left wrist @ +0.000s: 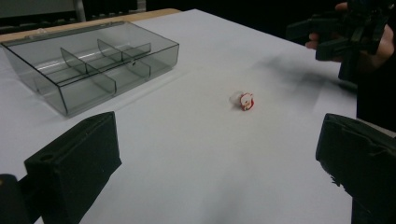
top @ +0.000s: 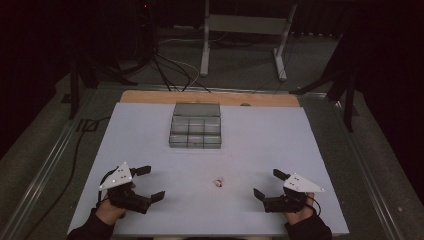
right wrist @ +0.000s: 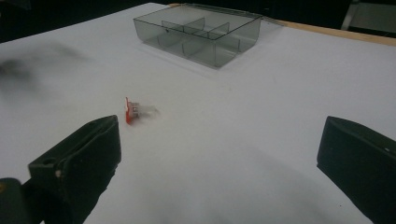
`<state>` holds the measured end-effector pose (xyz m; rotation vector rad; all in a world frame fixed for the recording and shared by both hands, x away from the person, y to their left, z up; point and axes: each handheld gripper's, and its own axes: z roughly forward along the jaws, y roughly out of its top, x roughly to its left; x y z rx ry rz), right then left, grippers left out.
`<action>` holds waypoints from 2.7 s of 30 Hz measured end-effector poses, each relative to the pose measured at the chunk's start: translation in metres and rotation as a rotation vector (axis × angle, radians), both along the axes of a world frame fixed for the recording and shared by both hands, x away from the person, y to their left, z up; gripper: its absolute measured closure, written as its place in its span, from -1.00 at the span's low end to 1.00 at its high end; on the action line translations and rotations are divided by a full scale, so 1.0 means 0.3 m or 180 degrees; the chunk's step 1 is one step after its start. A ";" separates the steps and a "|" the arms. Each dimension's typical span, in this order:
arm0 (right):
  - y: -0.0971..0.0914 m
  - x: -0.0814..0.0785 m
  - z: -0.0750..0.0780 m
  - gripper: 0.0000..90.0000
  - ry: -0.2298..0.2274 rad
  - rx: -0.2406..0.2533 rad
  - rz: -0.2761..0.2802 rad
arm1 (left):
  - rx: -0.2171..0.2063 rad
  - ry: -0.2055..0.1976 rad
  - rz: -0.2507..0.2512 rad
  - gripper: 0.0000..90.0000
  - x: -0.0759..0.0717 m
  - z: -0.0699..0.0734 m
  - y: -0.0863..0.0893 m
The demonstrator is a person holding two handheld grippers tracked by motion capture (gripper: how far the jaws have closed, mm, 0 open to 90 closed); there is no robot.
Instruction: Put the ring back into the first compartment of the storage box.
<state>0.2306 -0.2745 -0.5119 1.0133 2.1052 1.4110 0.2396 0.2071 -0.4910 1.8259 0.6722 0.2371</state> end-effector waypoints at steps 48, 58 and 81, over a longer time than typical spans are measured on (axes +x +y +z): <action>-0.004 -0.001 0.002 -1.00 -0.0027 0.0028 0.0005 | 0.0072 0.0123 -0.0321 -0.99 0.074 0.039 -0.355; -0.007 -0.001 0.002 -1.00 -0.0023 0.0045 0.0021 | 0.0141 0.0231 -0.0149 -0.99 0.079 0.012 -0.437; -0.010 -0.003 0.003 -1.00 -0.0013 0.0059 0.0025 | 0.0329 0.0516 0.0151 -0.99 0.096 -0.031 -0.542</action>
